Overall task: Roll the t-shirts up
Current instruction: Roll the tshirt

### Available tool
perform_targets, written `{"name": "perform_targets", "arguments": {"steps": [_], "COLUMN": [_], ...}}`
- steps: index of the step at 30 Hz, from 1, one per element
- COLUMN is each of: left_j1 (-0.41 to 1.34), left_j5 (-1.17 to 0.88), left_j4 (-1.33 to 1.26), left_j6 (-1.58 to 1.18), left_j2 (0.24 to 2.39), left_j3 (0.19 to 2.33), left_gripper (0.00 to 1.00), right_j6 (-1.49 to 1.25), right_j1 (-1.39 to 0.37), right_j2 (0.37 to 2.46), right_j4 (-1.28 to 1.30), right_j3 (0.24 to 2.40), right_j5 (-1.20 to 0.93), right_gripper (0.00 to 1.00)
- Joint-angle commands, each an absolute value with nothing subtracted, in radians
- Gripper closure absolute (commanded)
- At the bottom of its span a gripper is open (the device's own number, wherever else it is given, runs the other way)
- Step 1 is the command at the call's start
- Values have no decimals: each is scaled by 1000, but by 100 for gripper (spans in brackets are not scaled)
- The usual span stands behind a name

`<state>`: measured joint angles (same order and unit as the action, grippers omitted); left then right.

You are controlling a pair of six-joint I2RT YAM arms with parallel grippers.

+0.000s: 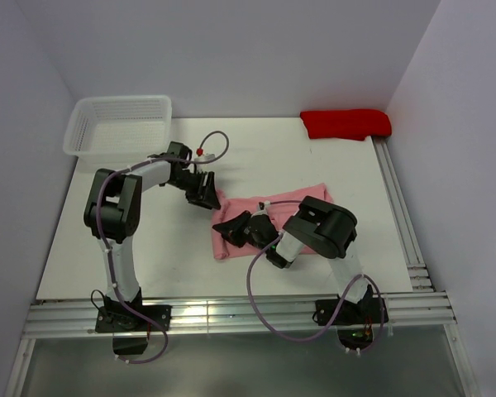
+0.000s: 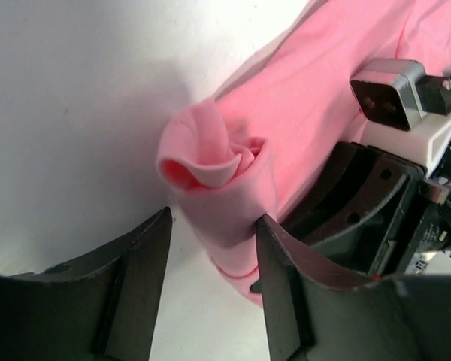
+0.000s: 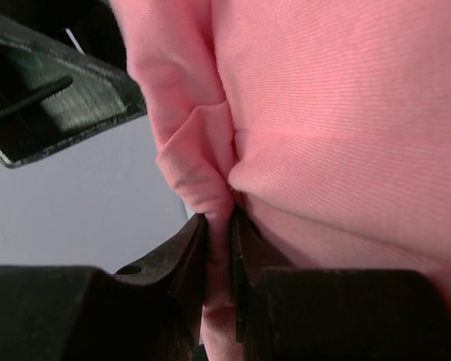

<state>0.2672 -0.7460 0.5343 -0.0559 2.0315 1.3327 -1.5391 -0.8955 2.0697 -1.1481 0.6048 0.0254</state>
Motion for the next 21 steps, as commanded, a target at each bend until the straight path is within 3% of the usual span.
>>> {"name": "perform_targets", "arguments": {"steps": [1, 3, 5, 7, 8, 9, 13, 21], "left_j1": [296, 305, 317, 331, 334, 339, 363, 390], "left_j5": [-697, -666, -651, -606, -582, -536, -439, -348], "left_j4": [474, 483, 501, 523, 529, 550, 595, 646], "left_j6": [-95, -110, -121, -118, -126, -127, -137, -130], "left_j2": [2062, 2066, 2065, 2059, 2056, 2052, 2045, 2054], "left_j3": [1373, 1388, 1397, 1414, 1417, 1427, 1445, 1474], "left_gripper": [46, 56, 74, 83, 95, 99, 100, 100], "right_j6": [-1522, -1508, -1488, -1456, -1439, -1409, -1330, -1272], "right_j1": [-894, -893, -891, -894, -894, -896, -917, -1002], "right_j2": [2033, 2014, 2000, 1965, 1948, 1909, 1797, 1721], "right_j4": [-1115, -1077, -1036, -956, -918, -835, -597, -244], "right_j3": [600, 606, 615, 624, 635, 641, 684, 805], "right_j5": [9, 8, 6, 15, 20, 32, 103, 204], "right_gripper": [84, 81, 71, 61, 59, 54, 47, 45]}}
